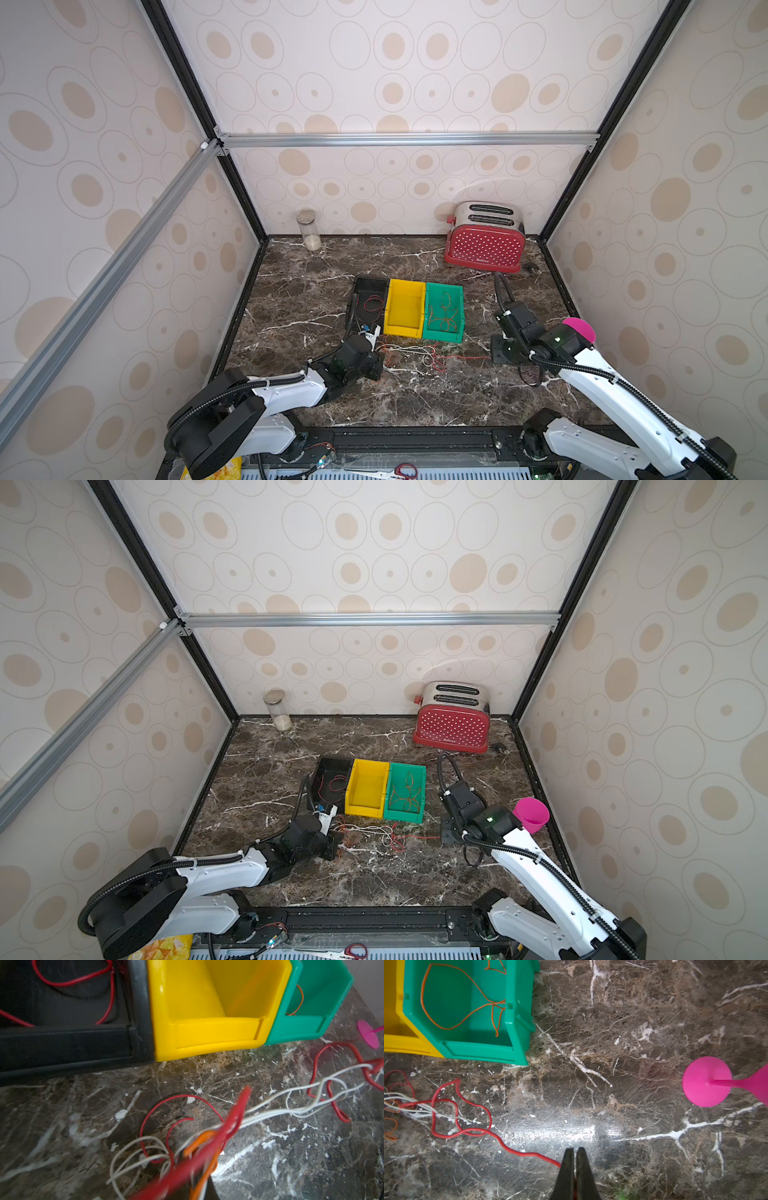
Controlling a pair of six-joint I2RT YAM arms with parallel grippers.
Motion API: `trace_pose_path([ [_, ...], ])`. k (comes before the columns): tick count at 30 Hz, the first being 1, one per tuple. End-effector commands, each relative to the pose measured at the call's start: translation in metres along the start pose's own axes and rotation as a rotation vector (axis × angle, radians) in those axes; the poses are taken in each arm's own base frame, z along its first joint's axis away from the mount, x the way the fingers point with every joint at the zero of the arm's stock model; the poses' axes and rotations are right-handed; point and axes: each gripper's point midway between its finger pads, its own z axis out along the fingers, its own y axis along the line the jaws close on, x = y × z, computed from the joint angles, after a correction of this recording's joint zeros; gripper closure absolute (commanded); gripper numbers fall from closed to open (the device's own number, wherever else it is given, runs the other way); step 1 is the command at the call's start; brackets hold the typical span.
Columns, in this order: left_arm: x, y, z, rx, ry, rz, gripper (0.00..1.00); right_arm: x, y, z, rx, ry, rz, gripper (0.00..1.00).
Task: Untangle and sort cables by color
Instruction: Untie the cable.
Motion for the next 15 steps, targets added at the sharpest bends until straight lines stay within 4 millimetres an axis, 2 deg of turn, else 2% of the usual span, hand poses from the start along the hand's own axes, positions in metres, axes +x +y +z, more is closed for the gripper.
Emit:
trace_pose_path([
  [1, 0.015, 0.023, -0.005, -0.086, 0.053, -0.02, 1.0, -0.004, -0.016, -0.006, 0.077, -0.026, 0.017, 1.0],
  [5, 0.019, 0.036, -0.007, -0.129, 0.072, -0.042, 1.0, -0.004, -0.015, -0.006, 0.067, -0.03, 0.01, 1.0],
  [9, 0.024, 0.05, -0.01, -0.184, 0.089, -0.086, 1.0, -0.007, -0.027, -0.011, 0.12, -0.062, 0.031, 1.0],
  [15, 0.025, 0.072, -0.017, -0.279, 0.084, -0.153, 1.0, -0.008, -0.033, -0.014, 0.137, -0.08, 0.058, 1.0],
])
